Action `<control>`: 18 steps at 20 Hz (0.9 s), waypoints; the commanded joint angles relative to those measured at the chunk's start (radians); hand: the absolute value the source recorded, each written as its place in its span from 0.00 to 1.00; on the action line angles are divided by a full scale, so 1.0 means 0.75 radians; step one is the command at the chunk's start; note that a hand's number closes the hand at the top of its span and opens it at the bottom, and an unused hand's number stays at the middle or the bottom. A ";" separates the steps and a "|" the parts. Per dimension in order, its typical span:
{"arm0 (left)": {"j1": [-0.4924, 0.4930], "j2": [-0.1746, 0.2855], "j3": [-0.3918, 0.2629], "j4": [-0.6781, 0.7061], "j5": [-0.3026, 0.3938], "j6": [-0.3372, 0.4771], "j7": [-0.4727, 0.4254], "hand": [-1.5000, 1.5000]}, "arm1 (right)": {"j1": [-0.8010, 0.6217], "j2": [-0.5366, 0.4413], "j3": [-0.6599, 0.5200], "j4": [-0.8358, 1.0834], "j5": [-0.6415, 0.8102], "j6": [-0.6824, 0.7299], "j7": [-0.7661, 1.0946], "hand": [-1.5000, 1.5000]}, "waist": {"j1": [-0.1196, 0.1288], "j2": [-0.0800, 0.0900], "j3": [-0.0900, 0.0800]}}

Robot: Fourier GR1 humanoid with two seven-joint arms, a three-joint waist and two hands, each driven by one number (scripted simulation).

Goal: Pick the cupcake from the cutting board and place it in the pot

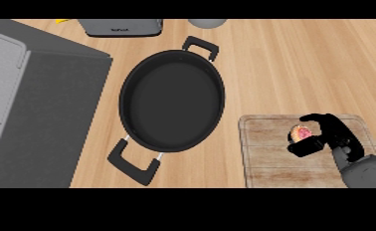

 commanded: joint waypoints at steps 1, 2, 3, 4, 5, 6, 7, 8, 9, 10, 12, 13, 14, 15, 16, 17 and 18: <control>-0.066 -0.140 -0.038 0.069 -0.024 0.058 0.001 0.50 | -0.050 0.061 0.059 0.005 0.039 0.045 0.160 1.00 | -0.010 0.022 -0.033; -0.060 -0.126 -0.021 0.112 -0.007 0.026 -0.039 0.50 | -0.036 0.068 0.043 0.035 0.052 0.024 0.123 1.00 | -0.011 0.023 -0.033; -0.068 -0.102 -0.020 0.052 0.000 0.042 0.024 0.50 | -0.094 0.066 0.015 0.074 0.050 0.056 0.115 1.00 | -0.003 0.023 -0.032; -0.060 -0.119 -0.032 0.045 -0.001 0.058 0.008 0.50 | -0.050 0.057 0.023 0.030 0.056 0.046 0.128 1.00 | -0.011 0.020 -0.033; -0.058 -0.085 -0.016 0.072 0.013 0.024 -0.006 0.50 | -0.103 0.103 0.039 0.008 0.068 0.044 0.214 1.00 | -0.007 0.021 -0.033; -0.081 -0.108 -0.007 0.125 0.030 0.020 -0.044 0.50 | -0.116 0.070 -0.001 0.079 0.041 0.084 0.151 1.00 | -0.009 0.024 -0.034; -0.091 -0.130 -0.045 0.107 0.002 0.064 -0.015 0.50 | -0.055 0.095 0.040 0.044 0.077 0.044 0.132 1.00 | -0.019 0.022 -0.033; -0.041 -0.093 -0.044 0.084 0.015 0.022 -0.044 0.50 | -0.048 0.100 0.021 0.044 0.091 0.020 0.136 1.00 | -0.013 0.020 -0.033; -0.107 -0.113 -0.048 0.131 0.015 0.030 -0.035 0.50 | -0.070 0.141 0.030 0.101 0.103 0.020 0.092 1.00 | -0.016 0.024 -0.033; -0.079 -0.090 -0.052 0.091 0.020 0.058 -0.009 0.50 | -0.115 0.215 0.176 -0.068 0.195 0.020 0.159 1.00 | -0.011 0.019 -0.034; -0.080 -0.039 -0.058 0.039 0.061 0.018 -0.018 0.50 | -0.242 0.386 0.387 -0.099 0.314 0.047 0.064 1.00 | 0.078 0.028 -0.040; -0.106 -0.025 -0.070 0.012 0.051 0.016 -0.012 0.50 | -0.337 0.437 0.425 -0.110 0.334 0.084 0.037 1.00 | 0.124 0.032 -0.042; -0.094 -0.025 -0.100 -0.015 0.050 -0.008 -0.023 0.50 | -0.377 0.484 0.492 -0.101 0.375 0.101 -0.008 1.00 | 0.179 0.033 -0.044; -0.134 -0.012 -0.092 -0.016 0.051 -0.018 -0.016 0.50 | -0.436 0.538 0.543 -0.120 0.393 0.126 -0.043 1.00 | 0.205 0.038 -0.047; -0.124 -0.036 -0.113 -0.007 0.044 -0.011 -0.024 0.50 | -0.468 0.611 0.596 -0.080 0.427 0.121 -0.013 1.00 | 0.214 0.042 -0.049; -0.144 -0.026 -0.109 0.001 0.049 -0.022 -0.007 0.50 | -0.509 0.694 0.650 -0.042 0.466 0.119 0.023 1.00 | 0.197 0.040 -0.046; -0.158 -0.042 -0.117 0.009 0.041 -0.016 -0.014 0.50 | -0.578 0.765 0.677 0.000 0.494 0.139 0.059 1.00 | 0.184 0.038 -0.047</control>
